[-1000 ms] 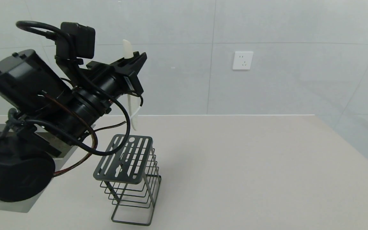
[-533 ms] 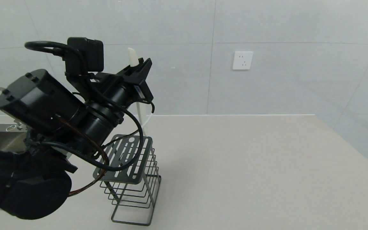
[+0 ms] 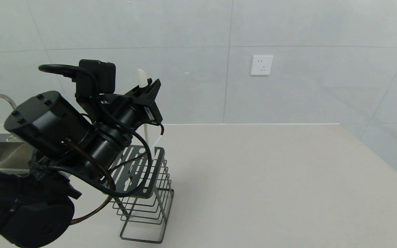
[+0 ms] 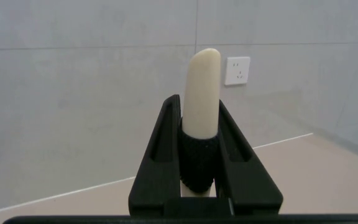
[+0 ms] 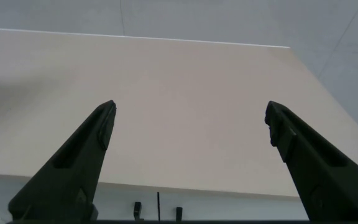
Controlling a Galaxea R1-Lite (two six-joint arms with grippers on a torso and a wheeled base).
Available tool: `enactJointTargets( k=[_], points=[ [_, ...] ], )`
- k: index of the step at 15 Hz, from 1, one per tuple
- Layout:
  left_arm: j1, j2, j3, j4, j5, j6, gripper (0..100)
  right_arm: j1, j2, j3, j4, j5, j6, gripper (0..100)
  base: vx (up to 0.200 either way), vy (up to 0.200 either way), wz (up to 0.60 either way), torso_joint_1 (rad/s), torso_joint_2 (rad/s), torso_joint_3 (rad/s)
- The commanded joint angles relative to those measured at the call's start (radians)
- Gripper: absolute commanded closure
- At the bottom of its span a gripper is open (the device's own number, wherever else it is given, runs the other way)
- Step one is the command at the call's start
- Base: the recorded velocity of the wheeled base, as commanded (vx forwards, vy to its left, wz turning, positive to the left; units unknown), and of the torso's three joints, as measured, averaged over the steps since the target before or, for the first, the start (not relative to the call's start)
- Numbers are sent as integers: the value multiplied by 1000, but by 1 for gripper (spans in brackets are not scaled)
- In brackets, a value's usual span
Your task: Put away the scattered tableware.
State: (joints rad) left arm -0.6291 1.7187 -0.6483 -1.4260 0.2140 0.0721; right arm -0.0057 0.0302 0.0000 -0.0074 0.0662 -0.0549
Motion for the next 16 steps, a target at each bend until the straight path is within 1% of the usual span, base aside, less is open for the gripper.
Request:
enactJointTargets(
  k=[1,3,5,7,8,14,16],
  points=[
    [-6,13,-1,-1,2,0,100,7,-23,0,0,-2,0,0,0,0,0,0,0,0],
    [-15,21,-5,-1,2,2,100,6,-23,0,0,-2,-2,0,0,0,0,0,0,0],
    [-20,33,-7,-1,19,2,100,6,-23,0,0,-2,-2,0,0,0,0,0,0,0],
    [-15,32,-7,-1,22,2,100,6,-23,0,0,-2,-2,0,0,0,0,0,0,0],
    [-4,28,-8,-2,21,3,100,6,-21,0,0,-2,-2,0,0,0,0,0,0,0],
    [0,38,-5,-5,21,5,100,6,-23,0,0,-2,-2,0,0,0,0,0,0,0],
    [12,45,-5,-5,19,6,100,6,-23,0,-2,-2,-2,0,0,0,0,0,0,0]
  ],
)
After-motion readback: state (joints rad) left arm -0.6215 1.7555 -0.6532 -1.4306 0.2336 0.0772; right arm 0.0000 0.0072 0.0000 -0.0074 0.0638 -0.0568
